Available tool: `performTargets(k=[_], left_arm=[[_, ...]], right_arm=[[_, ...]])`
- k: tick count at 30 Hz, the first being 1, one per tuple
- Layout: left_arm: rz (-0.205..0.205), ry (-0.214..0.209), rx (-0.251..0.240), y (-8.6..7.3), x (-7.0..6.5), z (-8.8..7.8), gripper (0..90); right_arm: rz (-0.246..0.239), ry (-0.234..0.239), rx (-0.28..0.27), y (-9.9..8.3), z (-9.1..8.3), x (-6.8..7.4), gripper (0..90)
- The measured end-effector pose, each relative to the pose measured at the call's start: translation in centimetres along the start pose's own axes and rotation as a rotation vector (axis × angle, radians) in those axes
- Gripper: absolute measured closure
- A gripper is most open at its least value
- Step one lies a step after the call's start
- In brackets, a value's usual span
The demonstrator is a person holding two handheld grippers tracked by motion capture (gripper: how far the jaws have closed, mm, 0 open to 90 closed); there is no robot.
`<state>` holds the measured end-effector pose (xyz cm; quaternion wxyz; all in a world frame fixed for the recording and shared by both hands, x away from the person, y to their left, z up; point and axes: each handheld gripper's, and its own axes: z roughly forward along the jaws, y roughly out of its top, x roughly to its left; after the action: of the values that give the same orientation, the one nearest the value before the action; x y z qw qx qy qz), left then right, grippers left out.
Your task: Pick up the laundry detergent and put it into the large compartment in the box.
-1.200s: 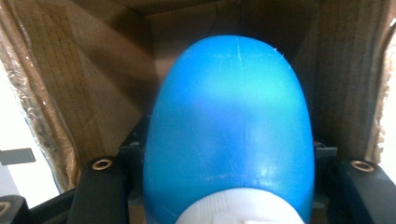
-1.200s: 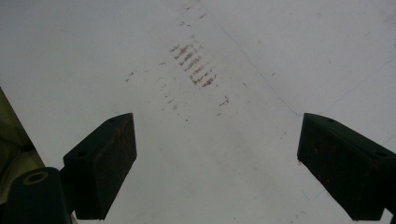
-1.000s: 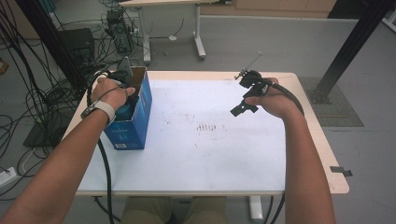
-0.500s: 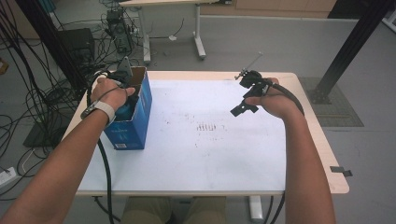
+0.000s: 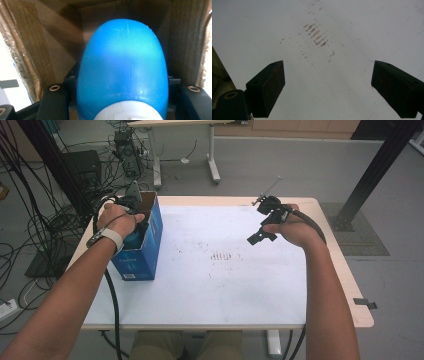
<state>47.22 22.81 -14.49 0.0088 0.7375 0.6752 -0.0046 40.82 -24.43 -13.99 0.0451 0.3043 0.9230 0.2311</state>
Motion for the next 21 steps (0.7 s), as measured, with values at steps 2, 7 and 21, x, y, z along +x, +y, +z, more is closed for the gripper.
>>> performTargets(k=[2,7,21], left_arm=[[0.000,0.000,0.001,0.01,0.01,-0.02,38.1],[0.000,0.000,0.002,0.00,0.01,-0.02,38.1],[0.002,0.001,0.001,-0.04,0.00,-0.02,38.1]], right_arm=[[0.001,0.000,-0.001,0.00,0.02,-0.01,11.7],[0.001,0.002,0.002,0.14,0.05,0.04,11.7],[0.002,-0.002,-0.001,-0.01,-0.16,0.07,11.6]])
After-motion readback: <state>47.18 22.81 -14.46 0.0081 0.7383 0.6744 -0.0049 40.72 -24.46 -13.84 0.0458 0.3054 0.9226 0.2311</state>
